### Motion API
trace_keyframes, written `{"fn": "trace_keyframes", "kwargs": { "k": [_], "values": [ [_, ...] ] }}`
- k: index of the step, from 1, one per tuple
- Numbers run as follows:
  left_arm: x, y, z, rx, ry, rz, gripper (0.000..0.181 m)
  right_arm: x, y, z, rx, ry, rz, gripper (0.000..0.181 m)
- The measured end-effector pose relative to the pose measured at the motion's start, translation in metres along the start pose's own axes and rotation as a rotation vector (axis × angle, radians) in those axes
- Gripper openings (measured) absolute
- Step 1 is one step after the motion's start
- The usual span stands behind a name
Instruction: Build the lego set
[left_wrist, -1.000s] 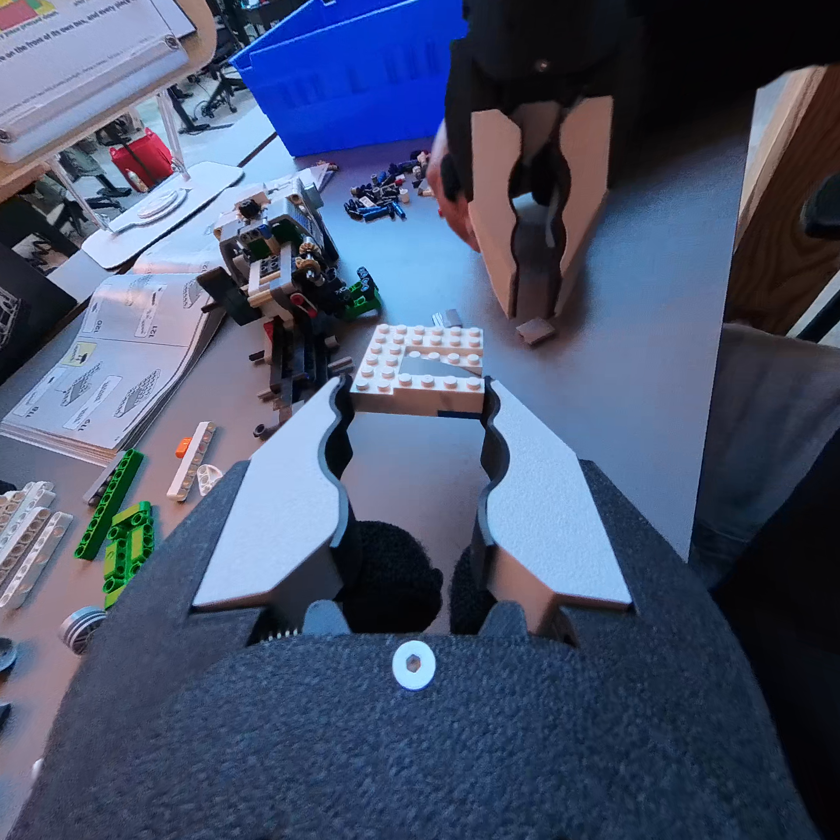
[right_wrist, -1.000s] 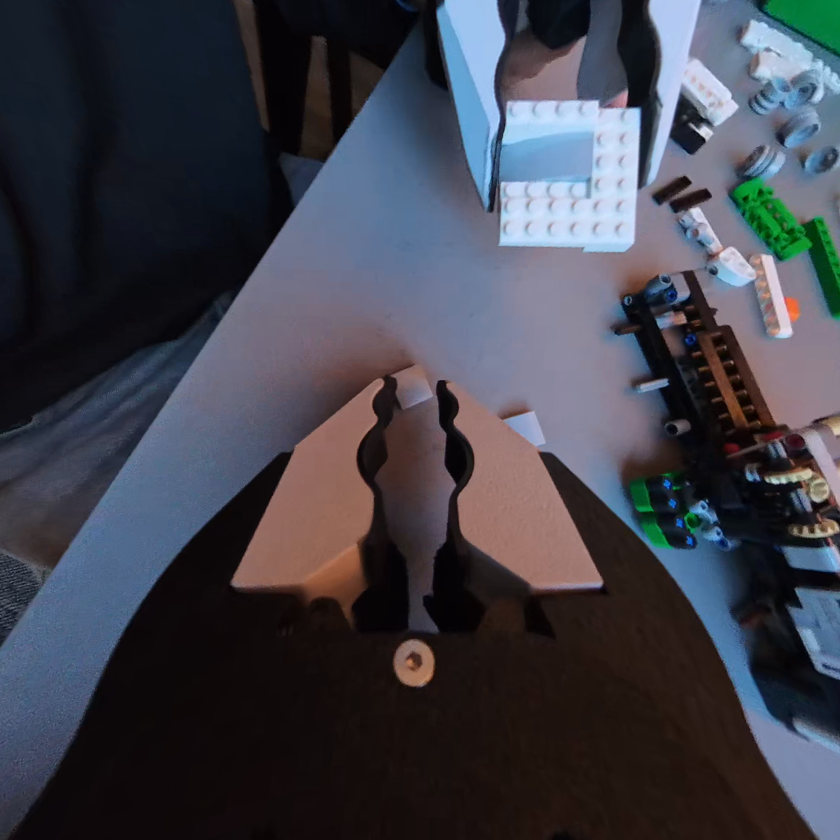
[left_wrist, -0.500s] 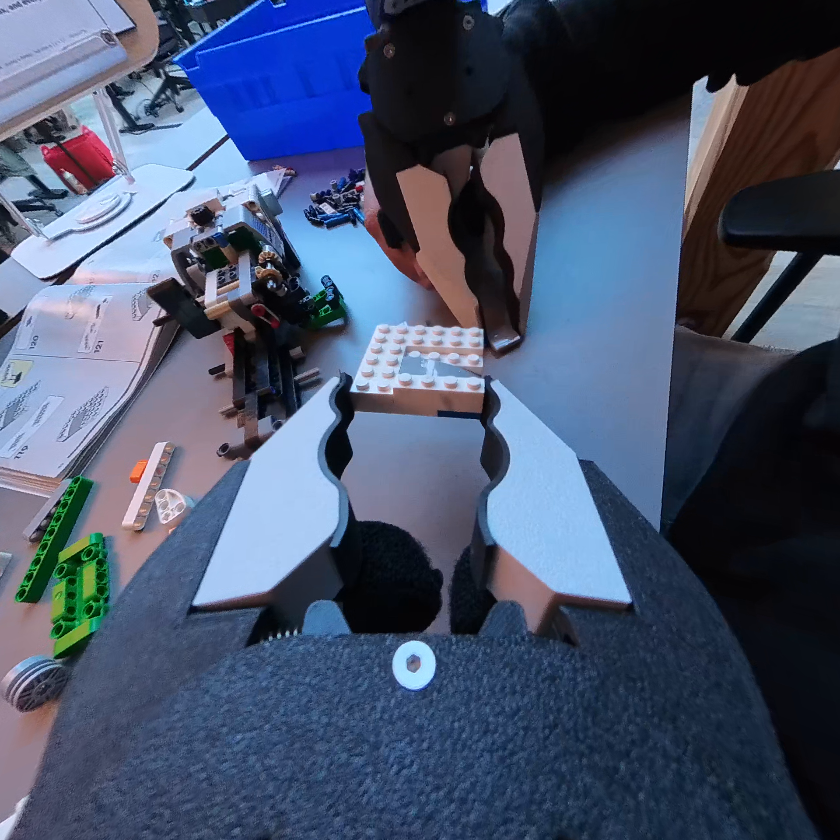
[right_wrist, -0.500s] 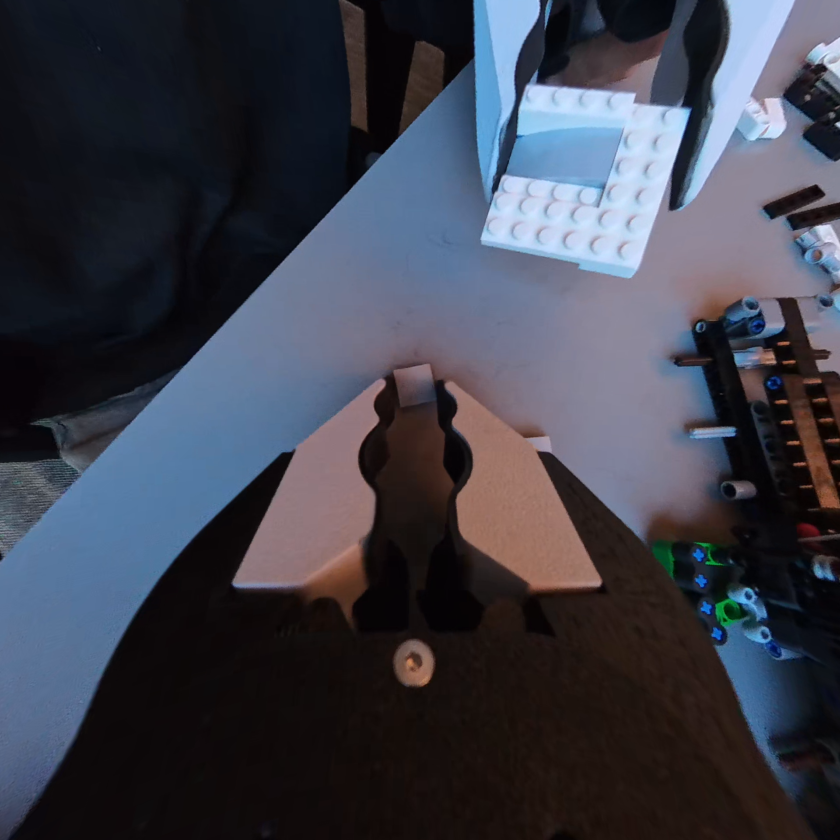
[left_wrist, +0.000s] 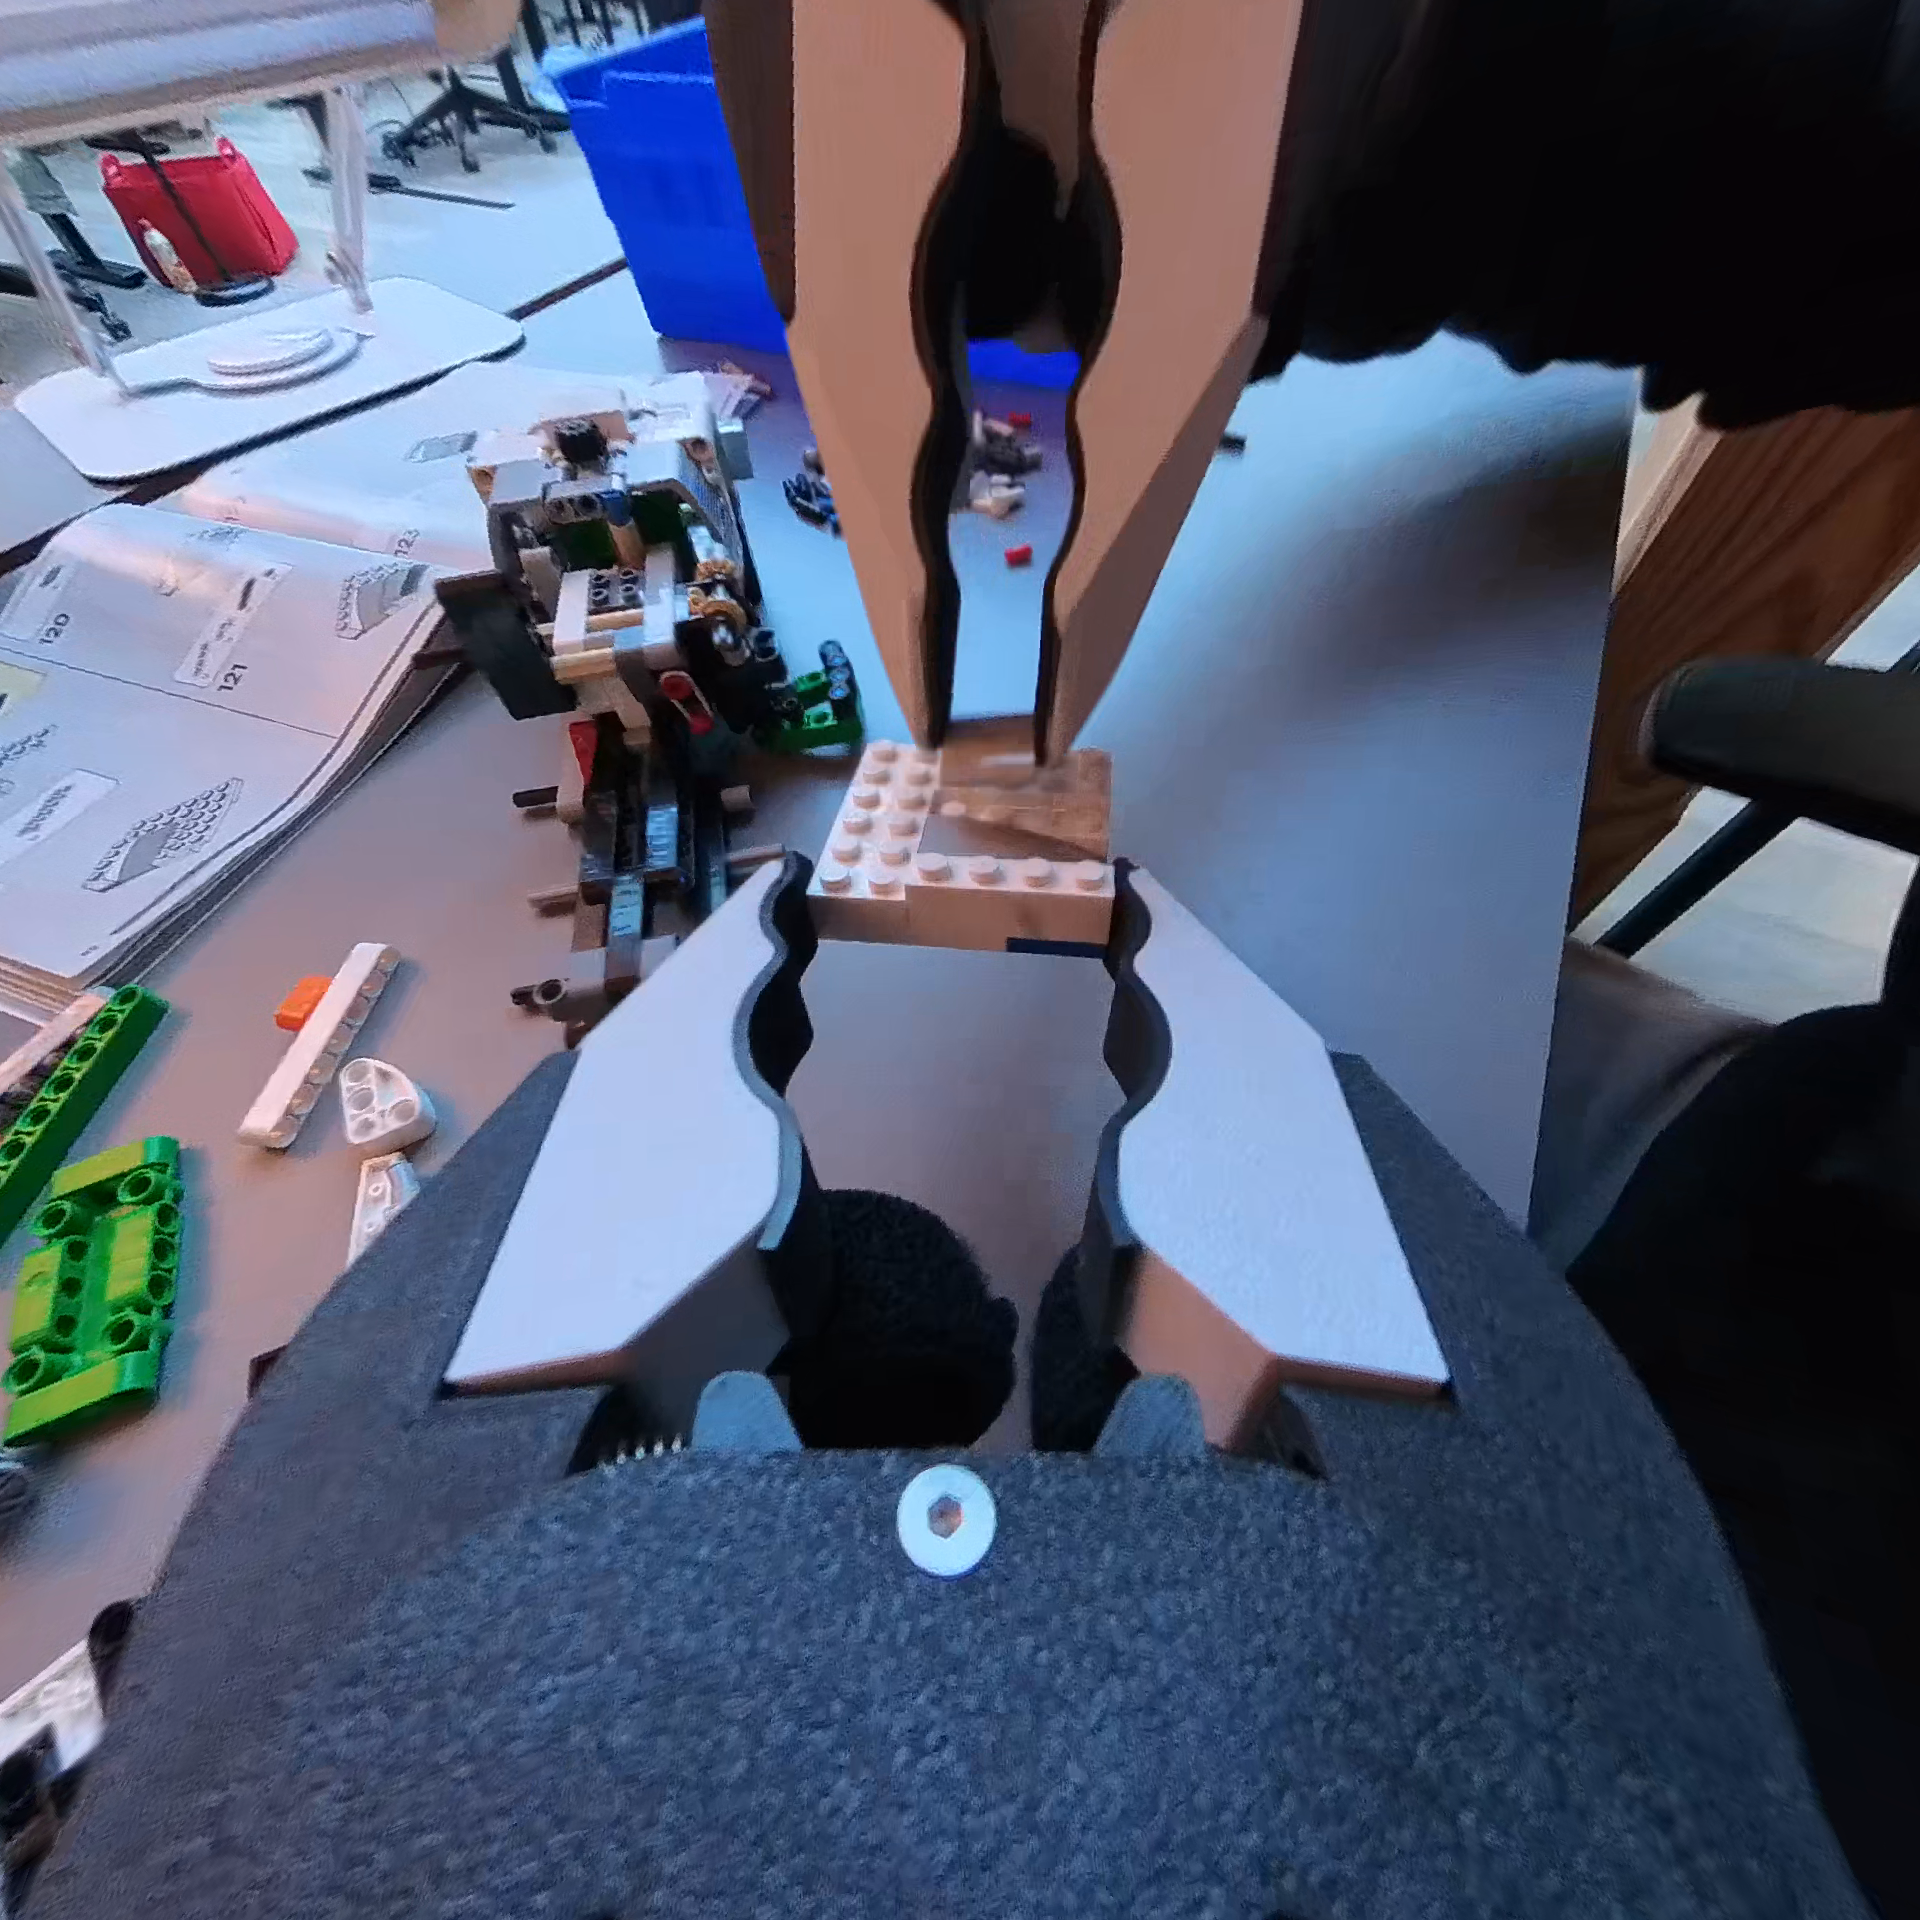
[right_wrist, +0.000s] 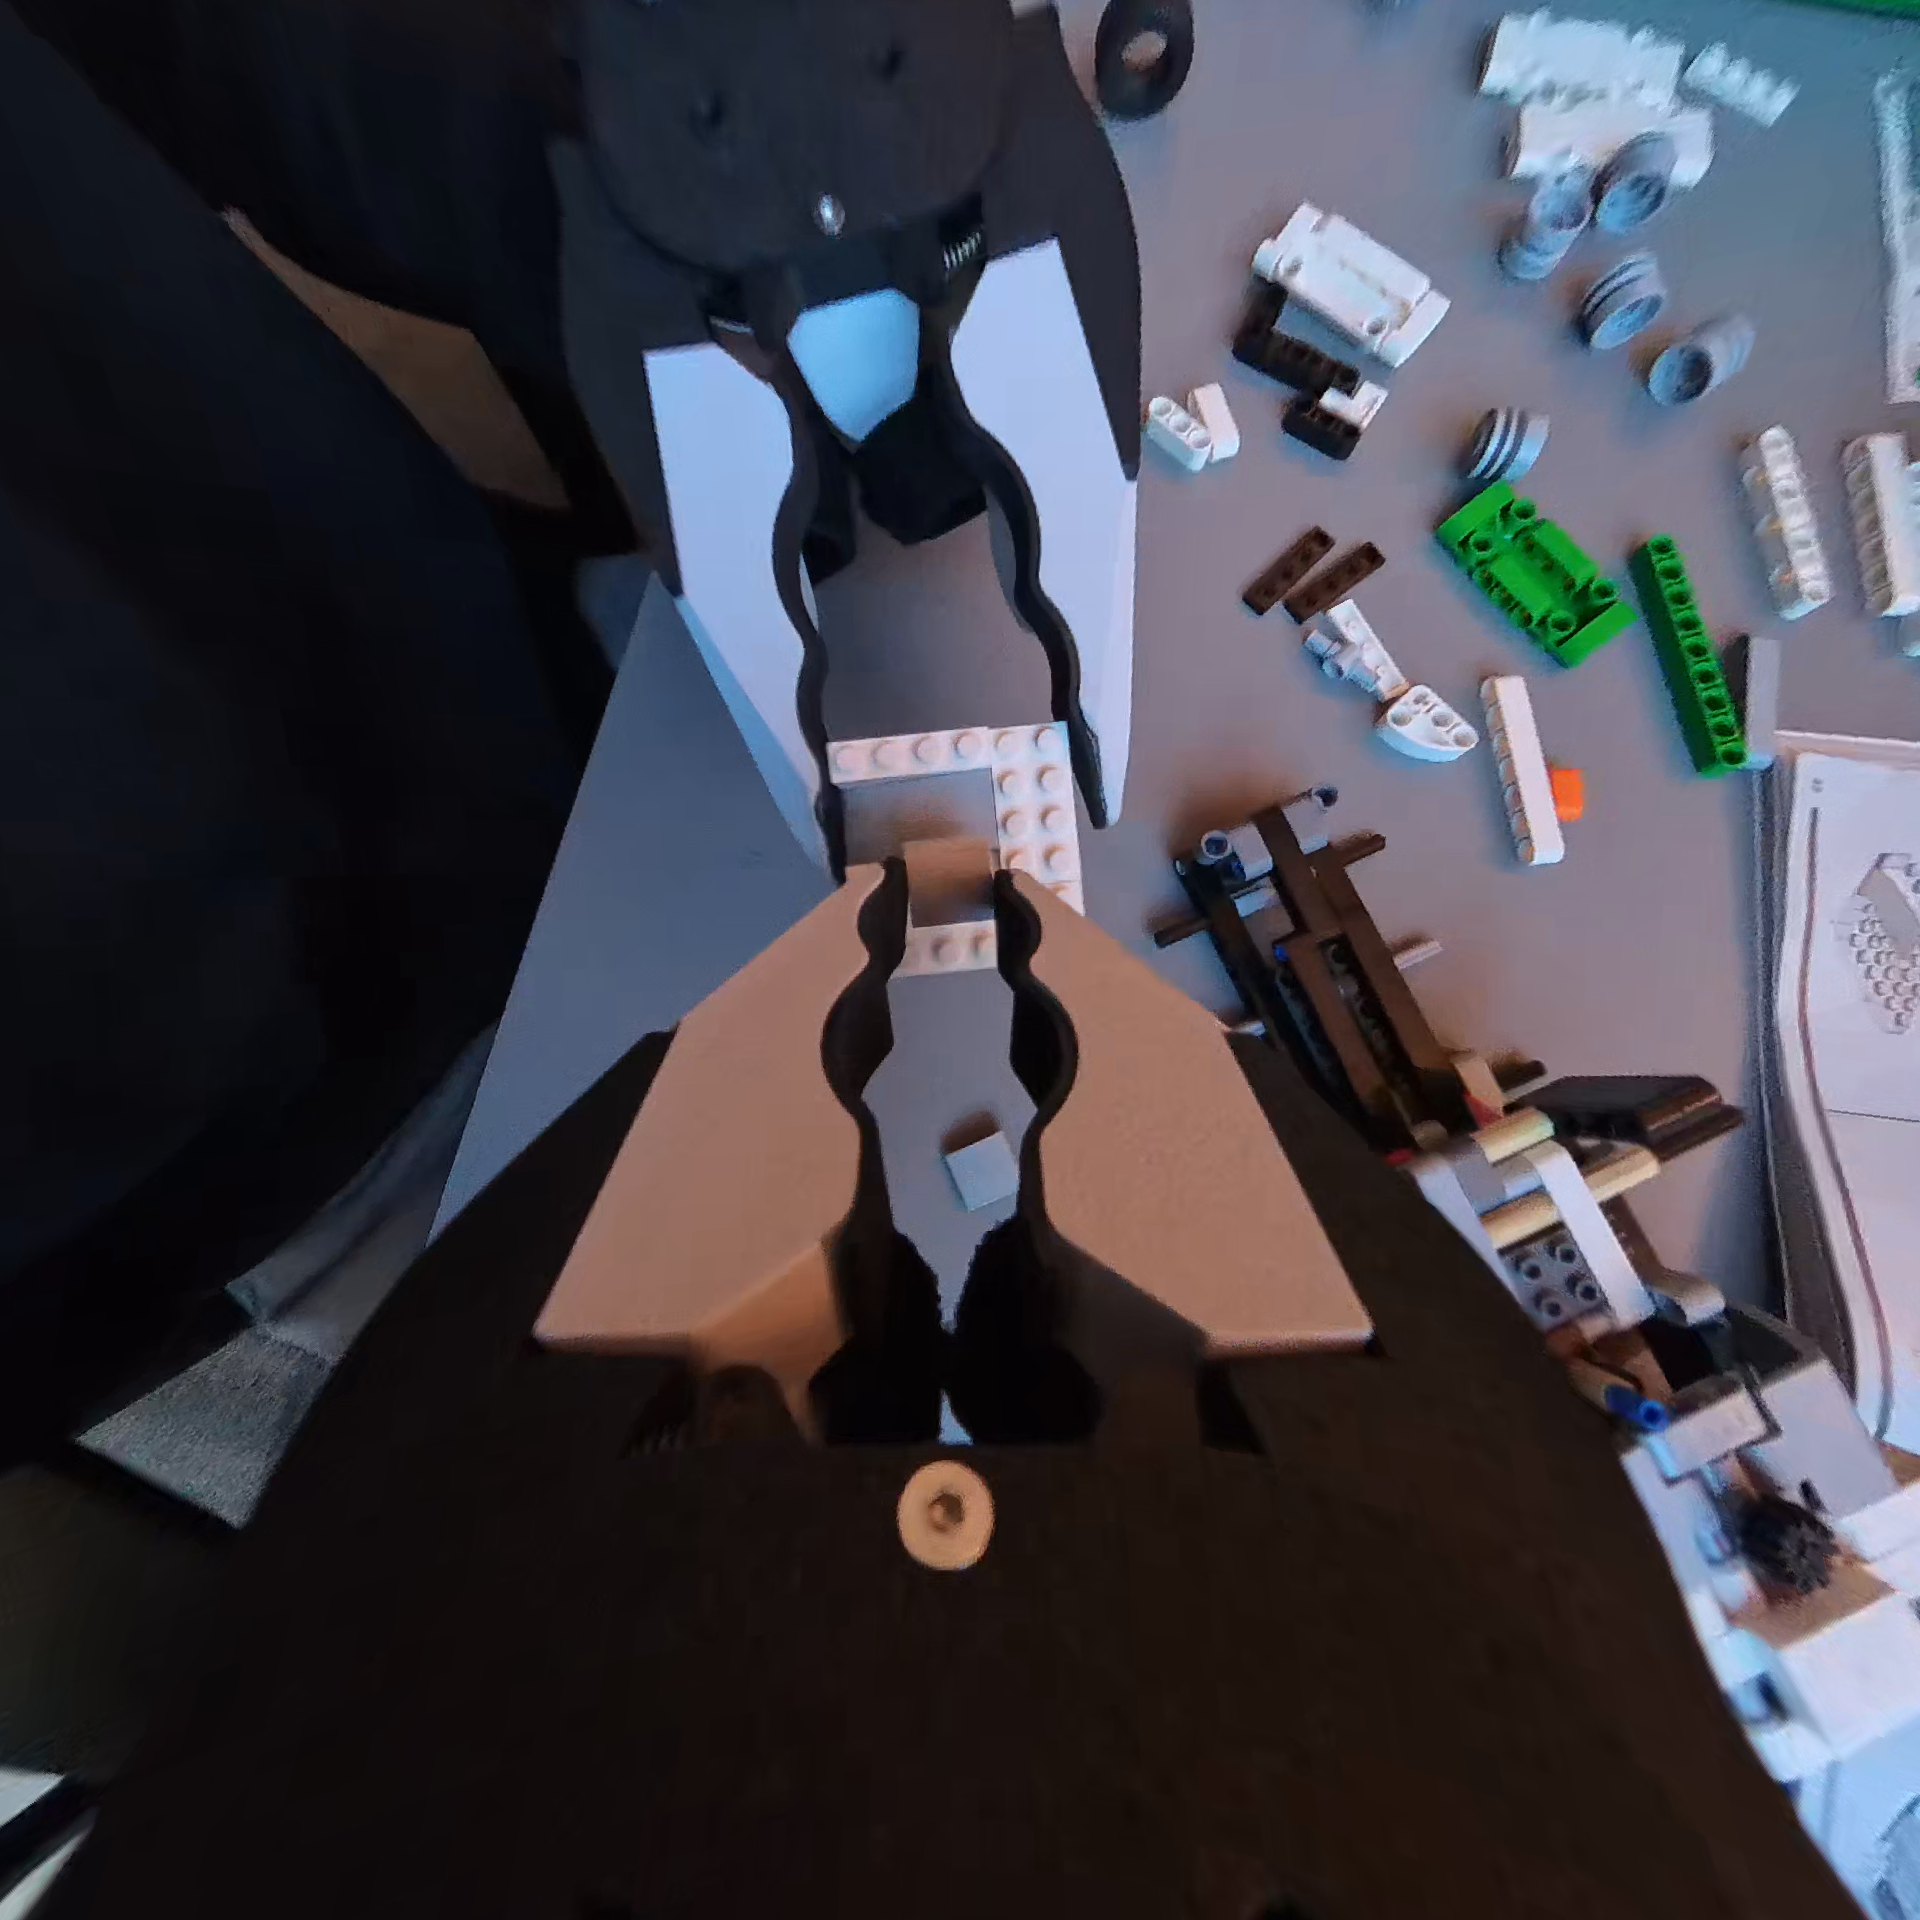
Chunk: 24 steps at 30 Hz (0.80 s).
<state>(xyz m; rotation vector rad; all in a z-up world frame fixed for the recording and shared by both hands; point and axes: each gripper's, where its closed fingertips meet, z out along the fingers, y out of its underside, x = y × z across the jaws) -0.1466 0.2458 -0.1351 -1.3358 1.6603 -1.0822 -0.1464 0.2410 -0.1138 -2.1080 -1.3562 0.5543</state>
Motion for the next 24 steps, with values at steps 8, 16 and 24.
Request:
{"fn": "trace_keyframes", "kwargs": {
  "k": [8, 16, 24],
  "values": [
    [-0.007, -0.013, -0.012, 0.106, 0.009, -0.07, 0.054, 0.01, -0.01, 0.004, -0.129, 0.001, -0.021, 0.015],
    [-0.012, -0.02, -0.02, 0.167, 0.014, -0.113, 0.054, 0.01, -0.019, -0.001, -0.176, -0.01, -0.009, 0.016],
    [-0.014, -0.022, -0.023, 0.192, 0.014, -0.126, 0.054, 0.012, -0.024, -0.002, -0.205, -0.029, 0.001, 0.016]
  ]
}}
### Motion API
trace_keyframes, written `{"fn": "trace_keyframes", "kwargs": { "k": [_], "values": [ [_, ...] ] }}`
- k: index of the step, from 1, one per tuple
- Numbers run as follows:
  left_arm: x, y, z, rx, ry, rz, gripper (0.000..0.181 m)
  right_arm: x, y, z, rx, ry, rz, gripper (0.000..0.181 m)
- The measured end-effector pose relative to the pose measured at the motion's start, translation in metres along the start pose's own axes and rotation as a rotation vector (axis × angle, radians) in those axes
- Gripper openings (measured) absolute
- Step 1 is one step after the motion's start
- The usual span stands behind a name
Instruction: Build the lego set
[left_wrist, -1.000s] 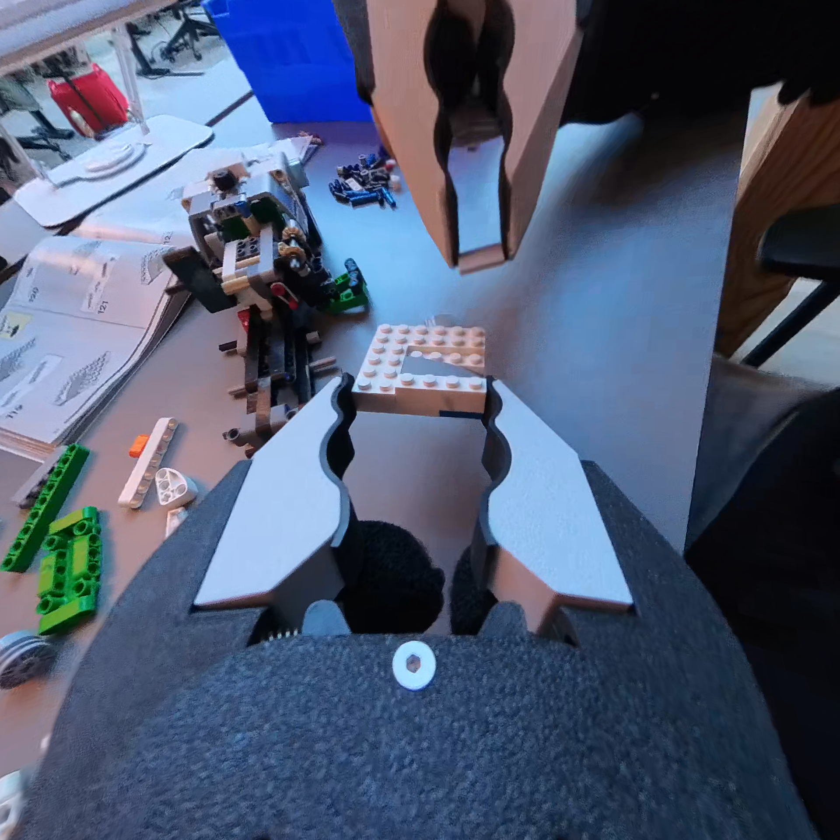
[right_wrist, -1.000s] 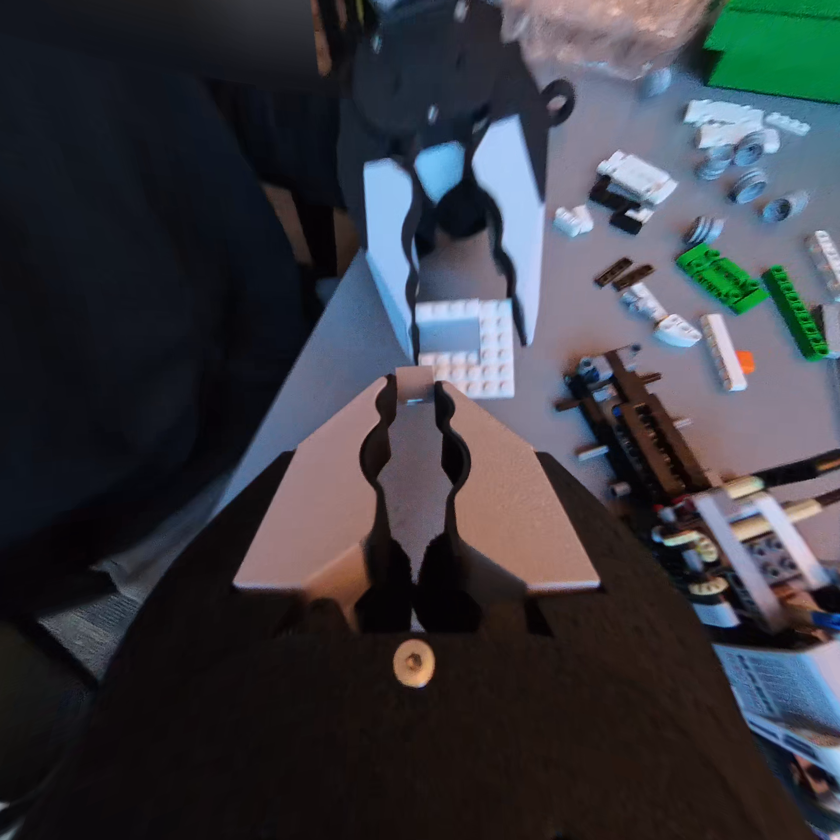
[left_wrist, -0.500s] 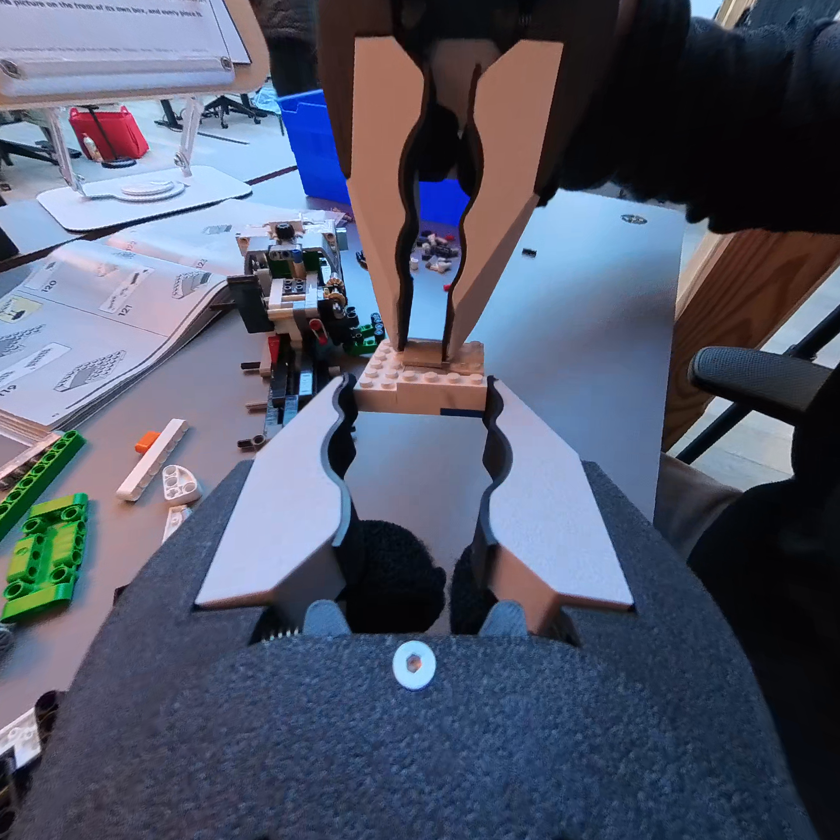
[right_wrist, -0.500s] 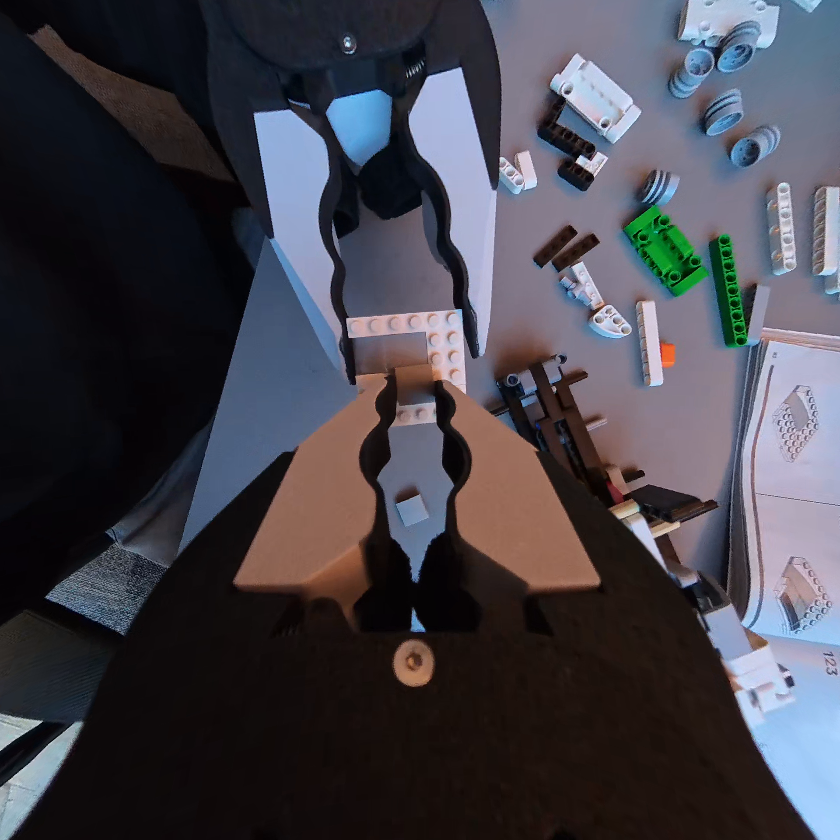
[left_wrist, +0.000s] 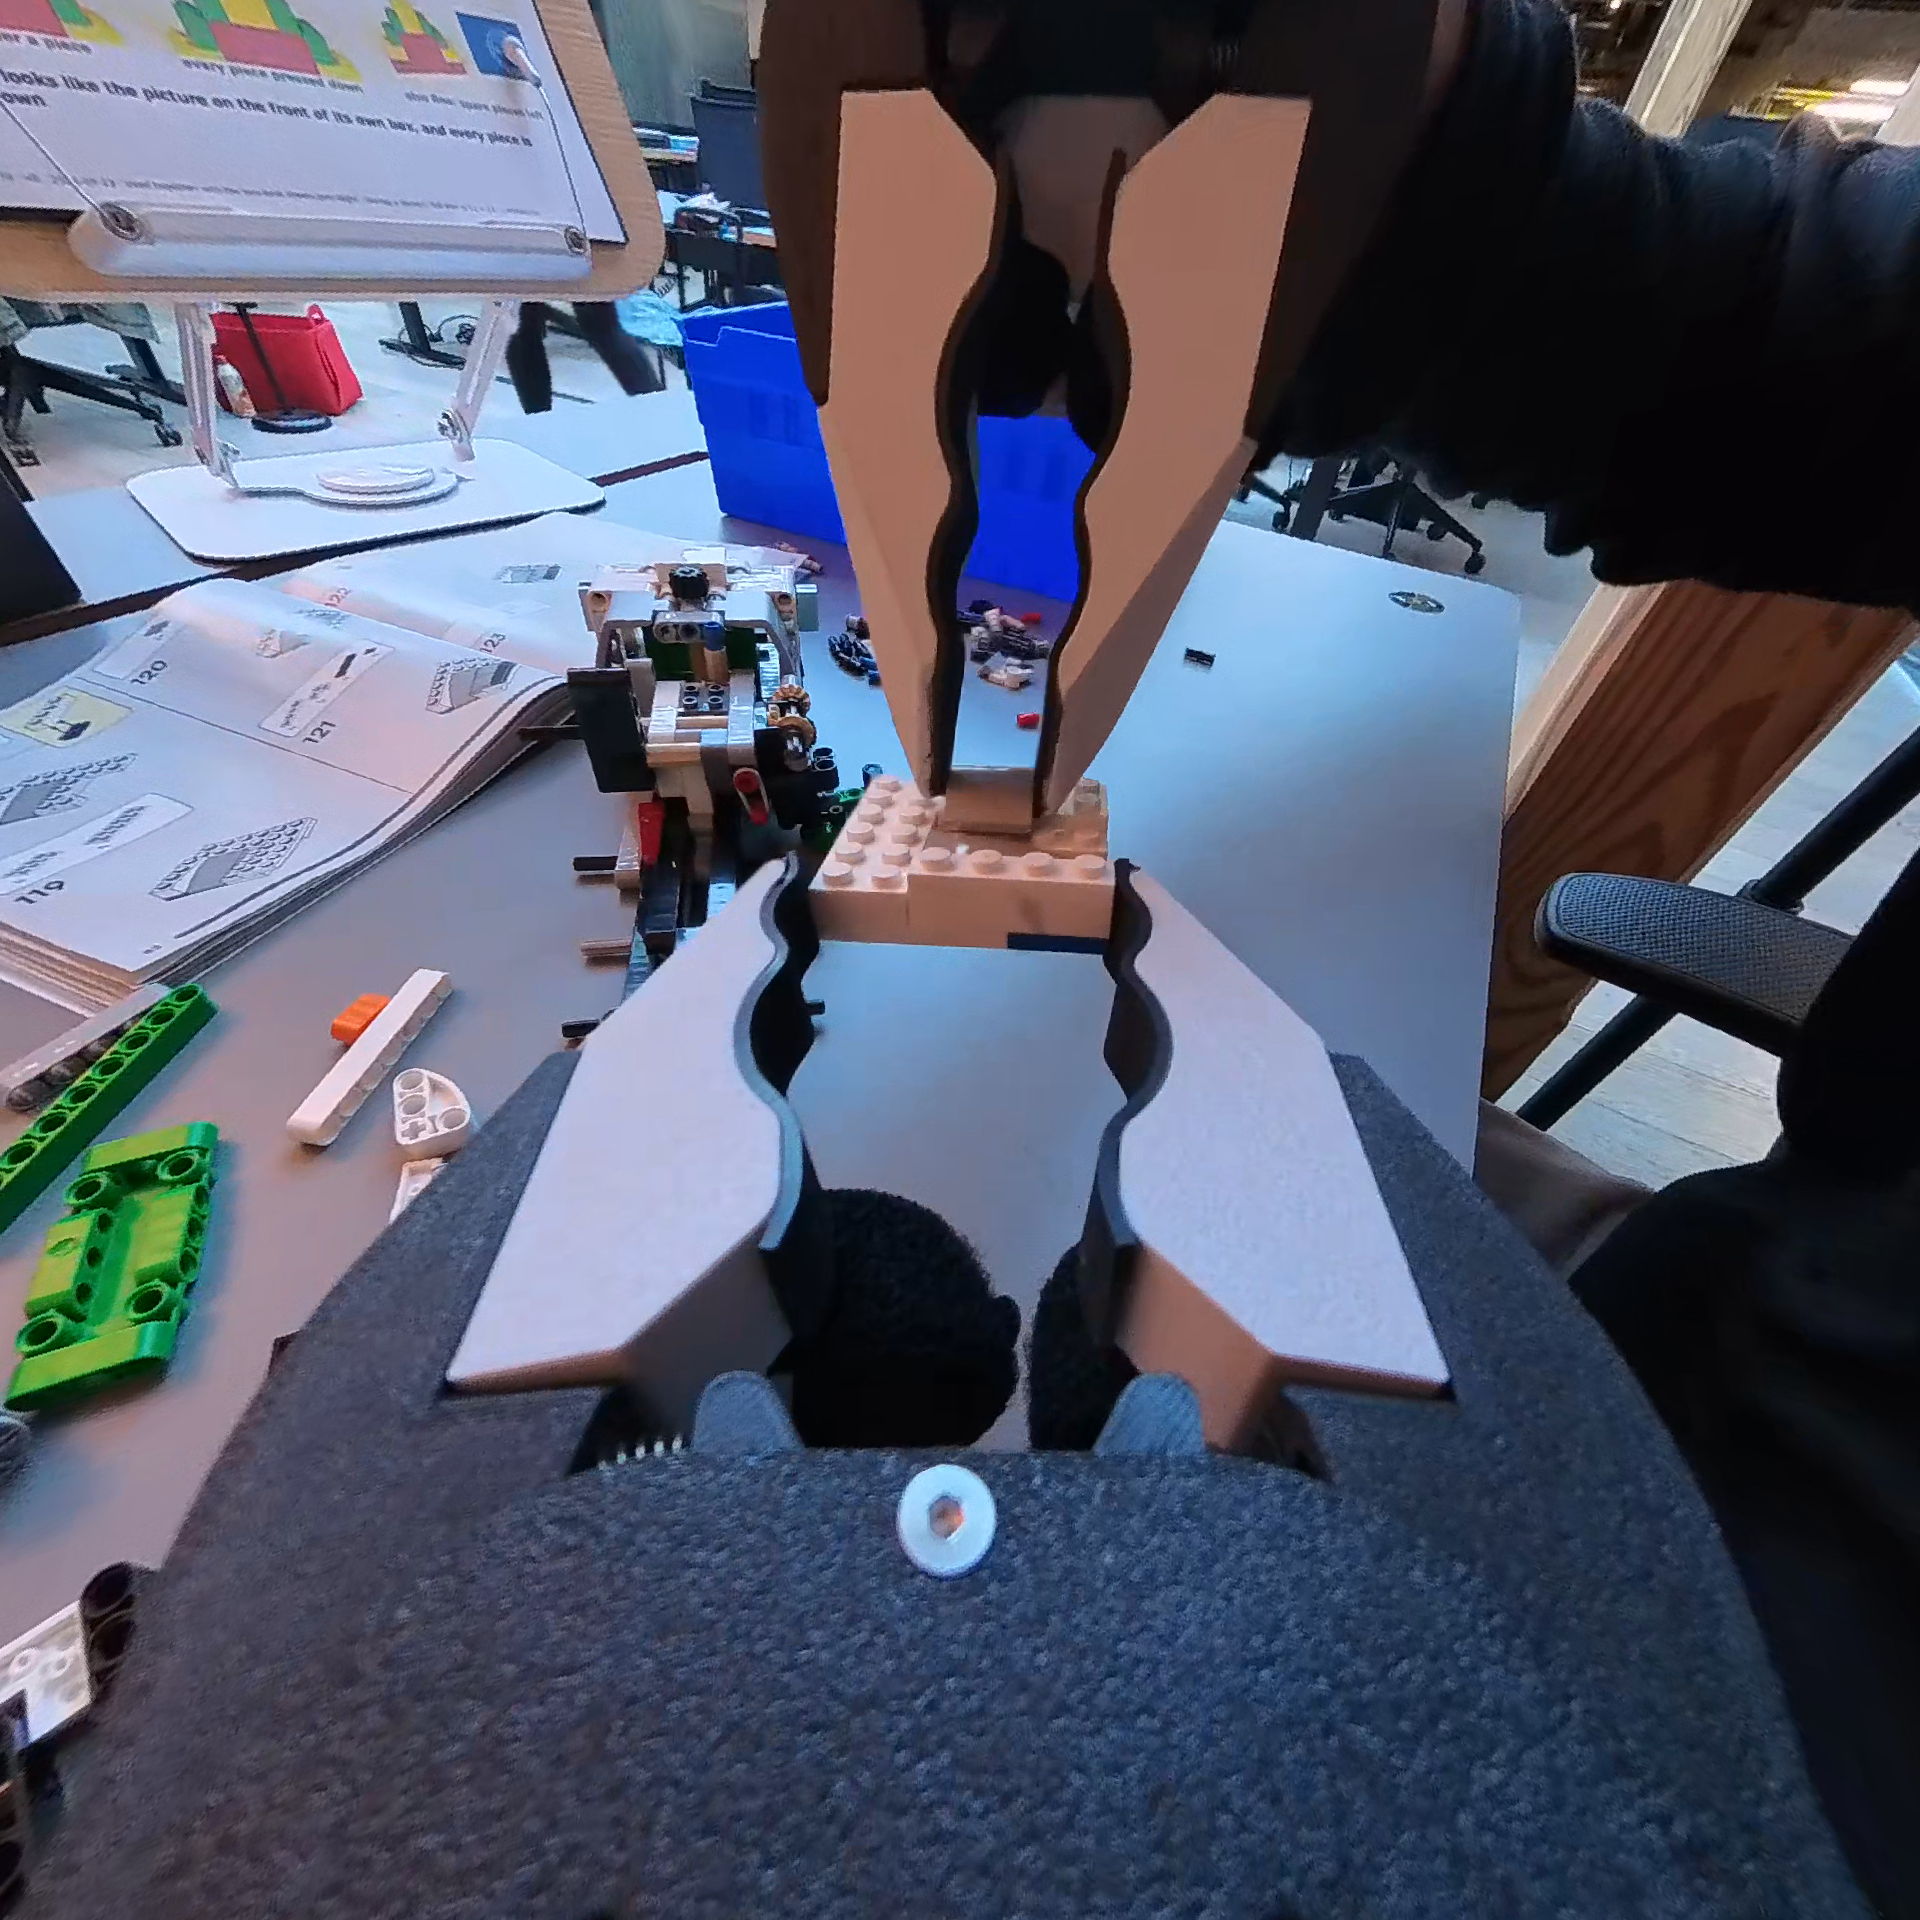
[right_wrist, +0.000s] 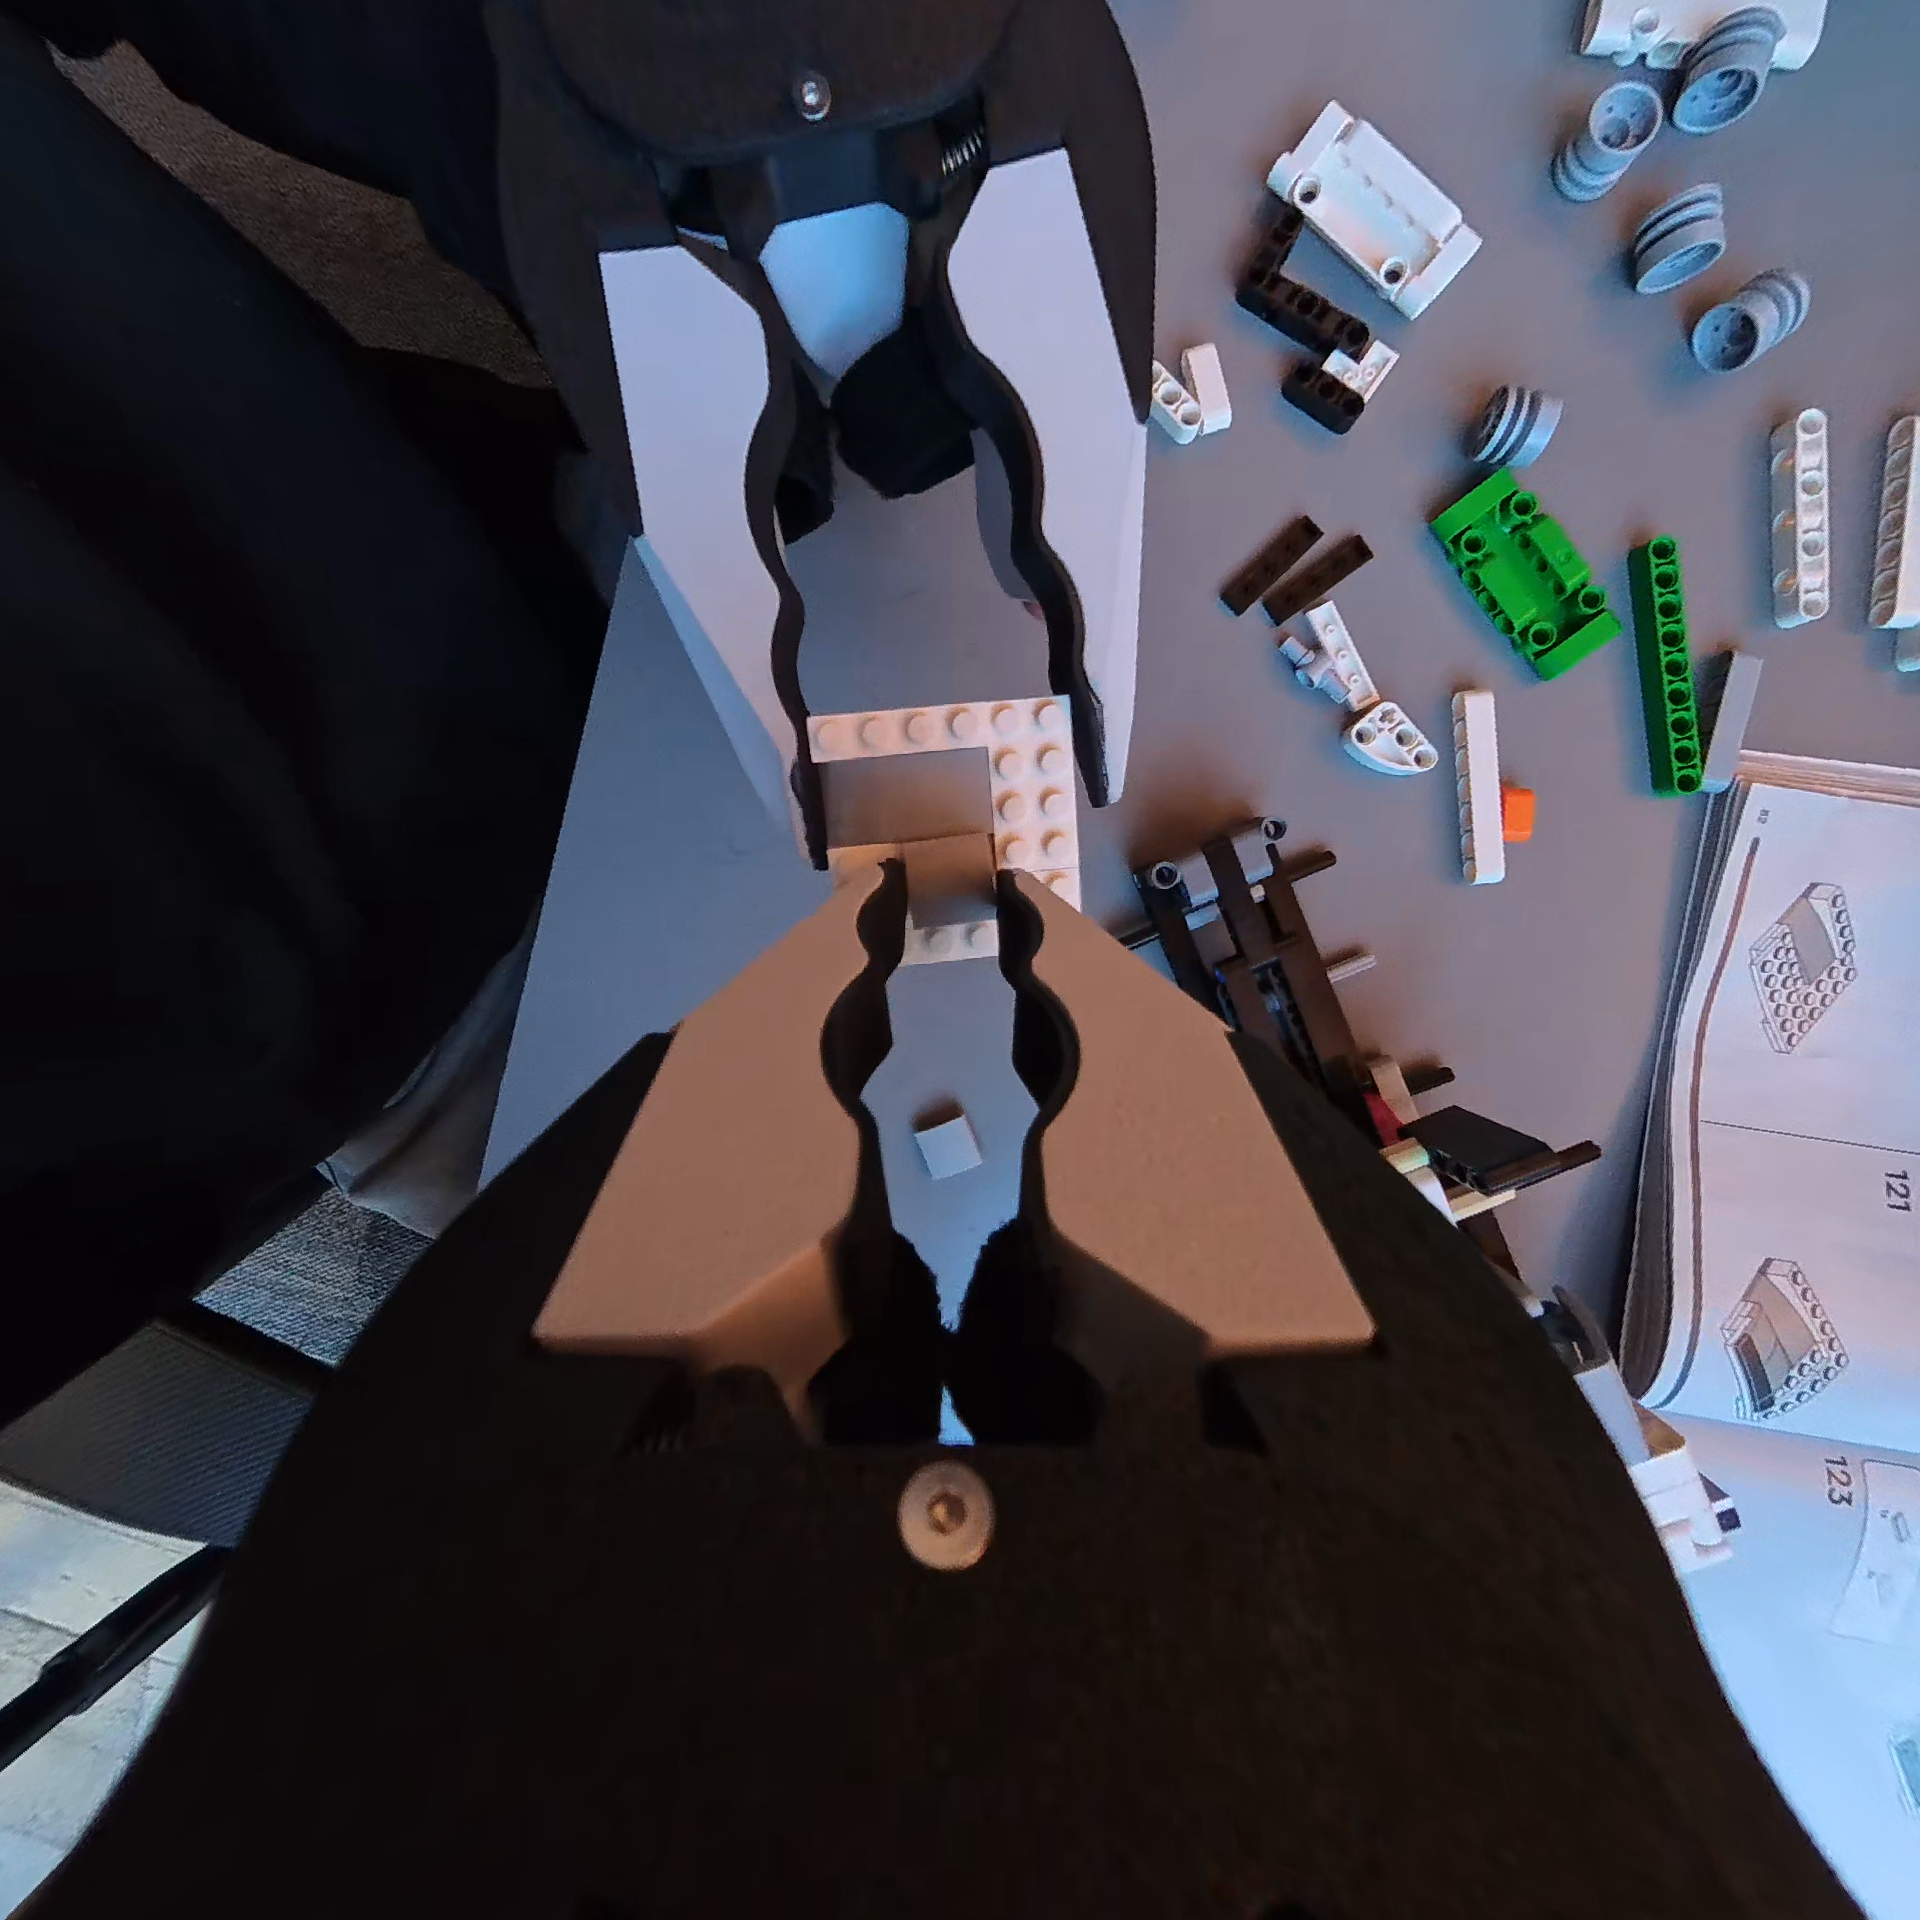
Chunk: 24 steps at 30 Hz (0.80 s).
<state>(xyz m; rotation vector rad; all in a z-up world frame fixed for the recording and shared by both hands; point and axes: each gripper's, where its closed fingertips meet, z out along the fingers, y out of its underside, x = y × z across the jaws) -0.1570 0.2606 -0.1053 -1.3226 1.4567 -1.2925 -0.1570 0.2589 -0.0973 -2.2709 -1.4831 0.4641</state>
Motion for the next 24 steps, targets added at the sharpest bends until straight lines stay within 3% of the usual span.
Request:
{"fn": "trace_keyframes", "kwargs": {
  "k": [10, 14, 17, 20, 24],
  "values": [
    [-0.002, -0.006, -0.004, 0.042, 0.015, -0.032, 0.055, 0.001, -0.007, -0.01, 0.026, 0.013, -0.016, 0.022],
    [-0.005, -0.009, -0.008, 0.063, 0.017, -0.053, 0.055, -0.011, -0.02, -0.029, 0.18, 0.035, -0.118, 0.039],
    [-0.009, -0.011, -0.011, 0.073, 0.019, -0.099, 0.055, -0.006, -0.007, -0.026, 0.239, 0.217, -0.229, 0.055],
    [-0.012, -0.011, -0.011, 0.041, 0.03, -0.175, 0.055, 0.014, 0.008, -0.016, 0.202, 0.507, -0.369, 0.05],
    [-0.019, -0.005, -0.005, -0.041, -0.033, -0.231, 0.055, 0.019, 0.001, -0.012, 0.104, 0.794, -0.6, 0.042]
  ]
}}
